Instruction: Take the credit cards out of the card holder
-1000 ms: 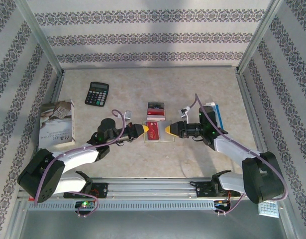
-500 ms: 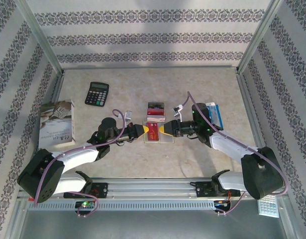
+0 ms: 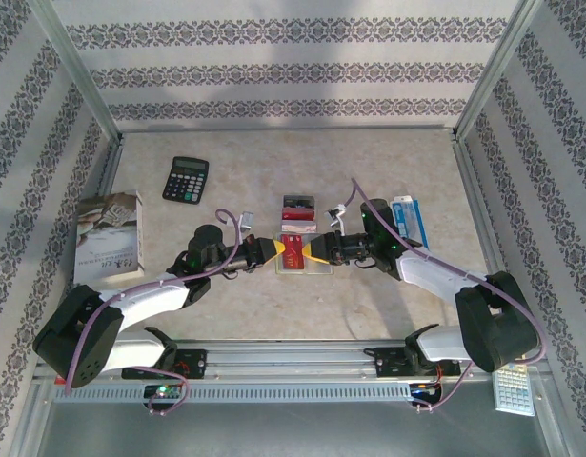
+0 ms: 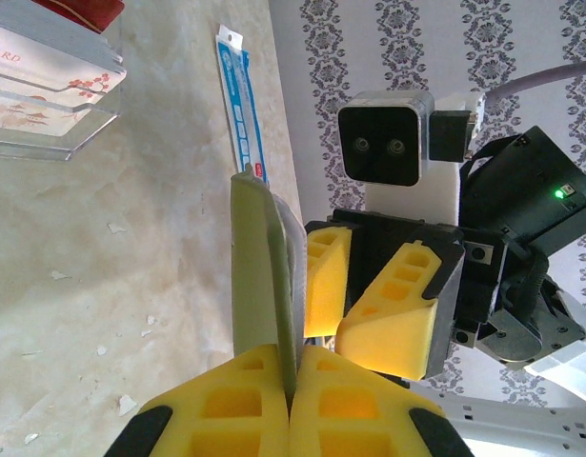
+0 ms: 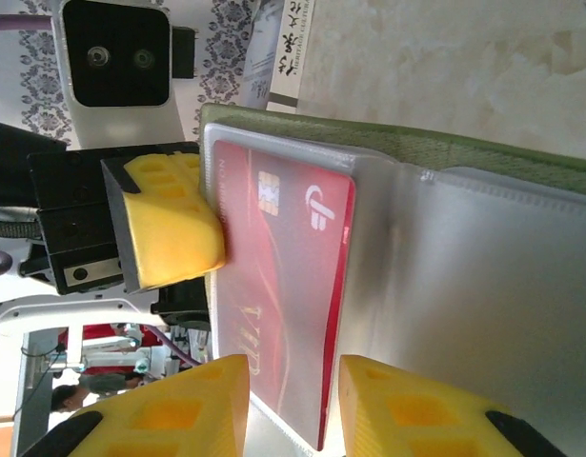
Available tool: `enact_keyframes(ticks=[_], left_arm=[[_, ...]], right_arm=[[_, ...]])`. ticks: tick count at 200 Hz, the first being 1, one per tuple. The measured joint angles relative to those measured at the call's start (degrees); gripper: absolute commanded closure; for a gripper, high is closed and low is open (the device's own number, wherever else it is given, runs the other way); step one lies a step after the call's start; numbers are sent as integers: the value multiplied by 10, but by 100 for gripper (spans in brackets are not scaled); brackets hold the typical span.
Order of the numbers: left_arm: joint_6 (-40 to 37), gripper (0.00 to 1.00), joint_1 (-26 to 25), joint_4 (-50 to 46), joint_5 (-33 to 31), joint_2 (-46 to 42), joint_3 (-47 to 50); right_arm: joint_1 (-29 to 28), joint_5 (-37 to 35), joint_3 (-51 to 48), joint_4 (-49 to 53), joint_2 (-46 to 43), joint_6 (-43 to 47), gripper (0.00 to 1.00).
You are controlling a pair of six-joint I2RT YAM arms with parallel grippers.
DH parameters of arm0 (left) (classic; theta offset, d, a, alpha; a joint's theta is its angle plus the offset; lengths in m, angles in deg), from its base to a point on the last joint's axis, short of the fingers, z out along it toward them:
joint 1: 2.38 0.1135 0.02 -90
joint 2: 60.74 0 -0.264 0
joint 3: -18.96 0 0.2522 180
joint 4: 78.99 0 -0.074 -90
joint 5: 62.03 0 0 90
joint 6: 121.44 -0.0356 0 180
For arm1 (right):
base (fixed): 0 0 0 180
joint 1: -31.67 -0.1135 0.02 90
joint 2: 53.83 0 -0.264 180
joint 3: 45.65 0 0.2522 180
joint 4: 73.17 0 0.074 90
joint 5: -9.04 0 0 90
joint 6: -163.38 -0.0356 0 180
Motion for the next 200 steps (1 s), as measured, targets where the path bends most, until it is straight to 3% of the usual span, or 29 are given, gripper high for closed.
enact_keyframes(ticks=[137,200], left_arm=[[0,100,0,0,0,0,0],[0,100,0,1,-1,0,0]], right_arm=[[-19,-9,19,15,18,5,68],[-17,-12,19,15,18,3,76]])
